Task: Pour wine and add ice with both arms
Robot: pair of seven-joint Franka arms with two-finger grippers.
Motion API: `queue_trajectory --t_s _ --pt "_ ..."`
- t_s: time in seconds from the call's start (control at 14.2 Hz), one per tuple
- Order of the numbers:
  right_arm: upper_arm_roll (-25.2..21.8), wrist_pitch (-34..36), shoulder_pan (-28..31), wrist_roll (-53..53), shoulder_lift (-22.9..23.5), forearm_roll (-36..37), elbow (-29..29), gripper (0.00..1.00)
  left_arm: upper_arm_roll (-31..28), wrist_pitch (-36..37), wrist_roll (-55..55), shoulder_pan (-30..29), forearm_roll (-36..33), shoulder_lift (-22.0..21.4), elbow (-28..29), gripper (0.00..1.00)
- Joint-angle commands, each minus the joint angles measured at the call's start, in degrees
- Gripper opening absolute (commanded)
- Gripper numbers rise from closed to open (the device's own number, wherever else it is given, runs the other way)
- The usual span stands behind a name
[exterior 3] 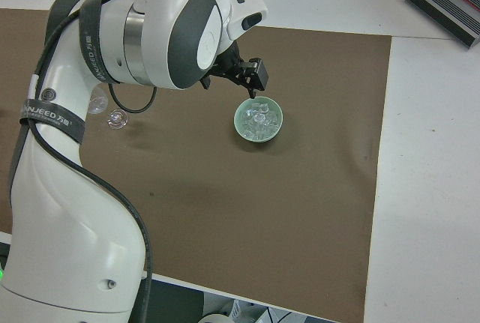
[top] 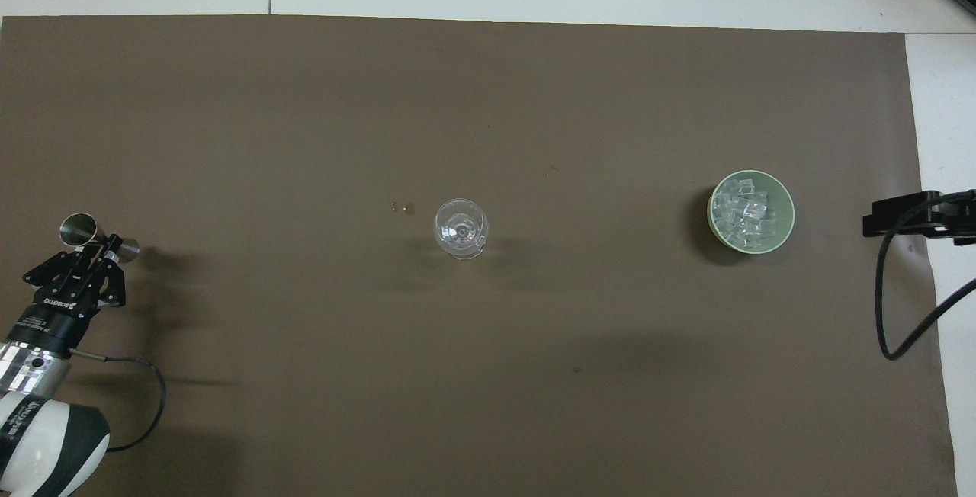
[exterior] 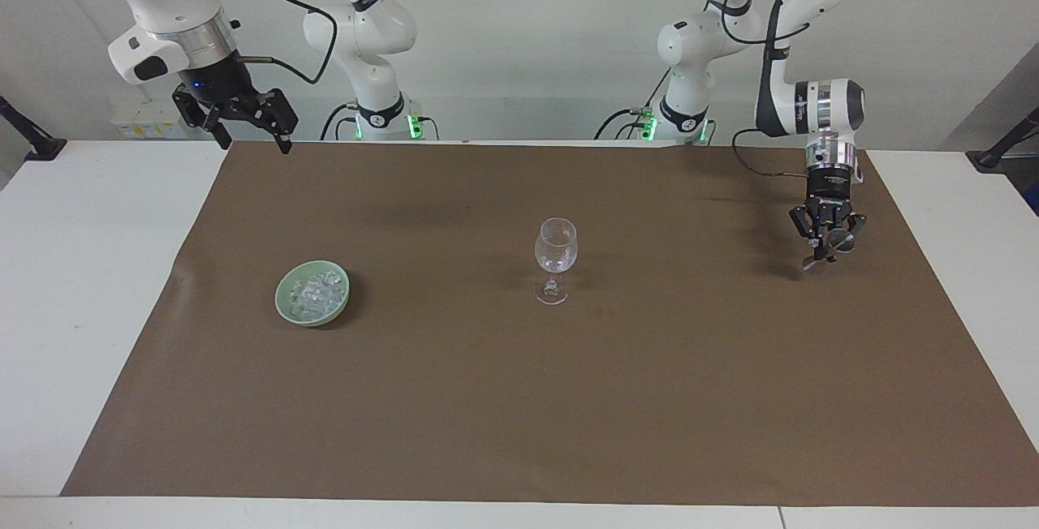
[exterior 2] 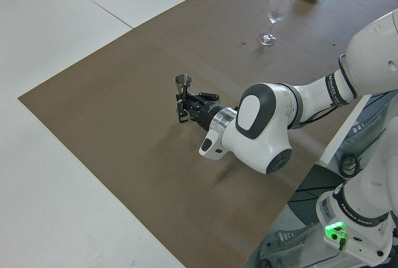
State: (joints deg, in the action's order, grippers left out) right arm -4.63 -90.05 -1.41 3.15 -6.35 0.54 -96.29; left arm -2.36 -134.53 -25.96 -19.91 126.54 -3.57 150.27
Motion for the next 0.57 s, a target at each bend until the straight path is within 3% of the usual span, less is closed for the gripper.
queue_trajectory --t_s 0.0,0.49 --pt "0.06 -0.04 0.18 -1.22 -1.3 -0.54 -1.36 1.0 0.16 2.52 -0.23 -1.27 0.37 1.45 -0.42 0.0" --pt "0.06 -0.04 0.18 -1.22 -1.3 -0.54 -1.36 1.0 0.16 7.35 -0.23 -3.38 0.37 5.14 -0.68 0.0"
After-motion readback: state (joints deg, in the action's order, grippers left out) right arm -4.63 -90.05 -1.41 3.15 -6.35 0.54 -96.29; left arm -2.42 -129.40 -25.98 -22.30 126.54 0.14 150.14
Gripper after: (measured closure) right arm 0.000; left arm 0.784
